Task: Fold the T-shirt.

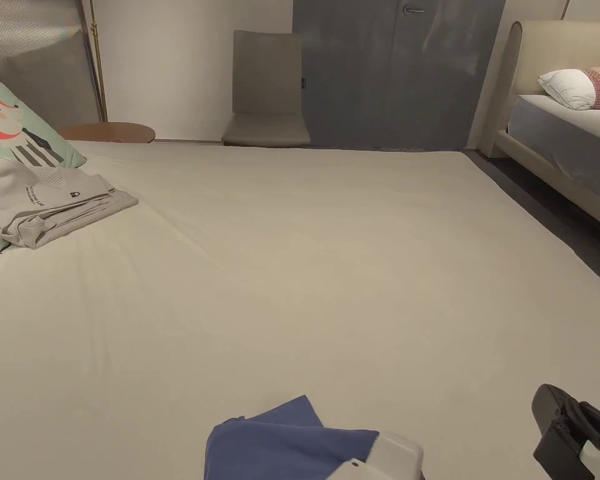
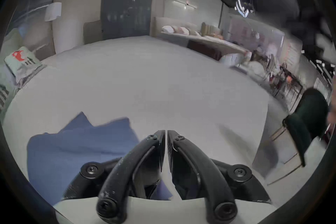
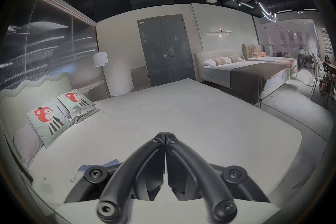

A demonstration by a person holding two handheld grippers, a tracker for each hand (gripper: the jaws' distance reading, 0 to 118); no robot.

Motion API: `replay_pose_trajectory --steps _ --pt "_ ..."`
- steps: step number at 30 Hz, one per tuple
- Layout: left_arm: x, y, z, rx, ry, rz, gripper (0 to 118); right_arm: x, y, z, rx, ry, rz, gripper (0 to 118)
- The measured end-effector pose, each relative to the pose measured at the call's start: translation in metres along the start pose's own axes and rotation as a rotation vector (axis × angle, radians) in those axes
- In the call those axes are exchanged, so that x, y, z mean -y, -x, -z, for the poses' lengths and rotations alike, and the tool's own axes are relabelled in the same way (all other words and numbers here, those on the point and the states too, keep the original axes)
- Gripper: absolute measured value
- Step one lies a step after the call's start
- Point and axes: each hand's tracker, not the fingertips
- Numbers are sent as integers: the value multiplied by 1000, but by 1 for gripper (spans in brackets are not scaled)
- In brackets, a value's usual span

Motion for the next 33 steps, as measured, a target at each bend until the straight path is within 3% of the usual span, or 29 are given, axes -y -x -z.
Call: replay_pose_trajectory --steps 5,9,15,20,22,24,25,27,29,33 --pt "-27 70 -59 -32 -145 -197 3 8 22 19 -76 33 -16 0" --pt "-25 124 -101 -127 -210 -295 3 40 53 49 -157 164 -66 0" --pt "1 172 -133 -205 -195 -393 3 104 84 95 -223 407 -130 0" --pt "24 193 -140 -183 -157 -489 3 132 93 119 -208 566 -185 0" --pt "29 209 -139 -78 -130 -558 18 124 92 123 -209 565 -180 0" --pt "31 231 -132 91 -44 -636 65 114 91 133 -222 647 -176 0" --pt "32 243 -125 177 7 -679 78 110 91 135 -232 671 -185 0" --pt "37 258 -107 297 102 -749 84 106 90 141 -243 694 -194 0" --pt "42 266 -93 355 157 -801 112 106 90 143 -251 701 -202 0" --pt "51 268 -61 412 243 -912 110 108 89 143 -254 709 -189 0"
